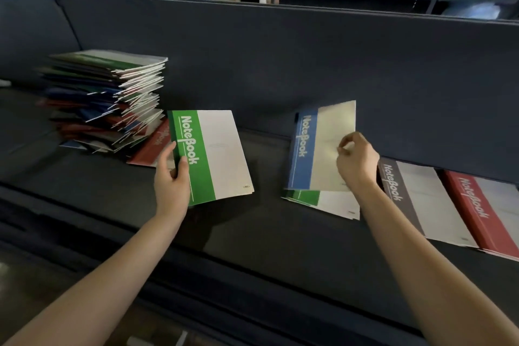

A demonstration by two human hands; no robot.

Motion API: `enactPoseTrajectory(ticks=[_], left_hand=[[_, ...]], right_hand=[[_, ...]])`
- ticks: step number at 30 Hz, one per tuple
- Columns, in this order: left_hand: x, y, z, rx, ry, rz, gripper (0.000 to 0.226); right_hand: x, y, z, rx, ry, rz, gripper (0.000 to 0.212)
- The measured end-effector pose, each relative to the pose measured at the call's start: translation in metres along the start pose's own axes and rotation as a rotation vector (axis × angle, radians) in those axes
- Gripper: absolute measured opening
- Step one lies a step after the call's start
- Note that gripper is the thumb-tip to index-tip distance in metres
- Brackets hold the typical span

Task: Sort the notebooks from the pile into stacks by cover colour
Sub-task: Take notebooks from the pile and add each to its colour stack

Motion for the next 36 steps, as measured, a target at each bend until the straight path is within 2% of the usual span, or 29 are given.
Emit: enactPoseTrajectory(ticks=[5, 11, 14, 17, 21, 24, 27, 29, 33, 36], left_hand=[[-0.003, 0.012, -0.012, 0.019, -0.031, -0.007, 0.040], [0.003, 0.026, -0.018, 0.069, -0.029, -0.004, 0.039], [0.011, 0.033, -0.022, 0.080, -0.006, -0.004, 0.038], [0.016, 0.040, -0.024, 0.082, 0.012, -0.013, 0.038], [0.021, 0.046, -0.021, 0.094, -0.001, -0.028, 0.040], [0.019, 0.048, -0.011, 0.121, -0.021, -0.031, 0.038], [0.011, 0.050, 0.001, 0.159, -0.050, -0.009, 0.035], [0.006, 0.048, 0.016, 0.202, -0.050, -0.017, 0.034], [-0.007, 0.036, 0.053, 0.252, -0.034, 0.008, 0.036], [-0.013, 0.023, 0.082, 0.309, -0.050, 0.034, 0.038]], right_hand=[[0.039, -0.002, 0.039, 0.081, 0.084, -0.099, 0.020], [0.045, -0.030, 0.117, 0.237, 0.082, -0.063, 0.030], [0.045, -0.037, 0.142, 0.312, 0.006, -0.093, 0.047], [0.039, -0.038, 0.157, 0.382, -0.081, -0.046, 0.061], [0.043, -0.040, 0.165, 0.485, -0.249, -0.088, 0.064], [0.051, -0.039, 0.161, 0.470, -0.264, -0.133, 0.057], [0.068, -0.037, 0.146, 0.348, -0.140, -0.224, 0.040], [0.079, -0.040, 0.139, 0.335, -0.017, -0.232, 0.042], [0.061, -0.050, 0.142, 0.446, 0.416, 0.071, 0.050], [0.037, -0.053, 0.120, 0.357, 0.690, 0.255, 0.060]])
Point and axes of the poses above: each hand's wrist, its own y-axis towards the middle knuckle, its own z-axis out of the palm, x = y × z, the point moved 9 cm from there along y, towards the middle knuckle, and after that the axes turned 9 degrees about -z, right-handed, at the moved point
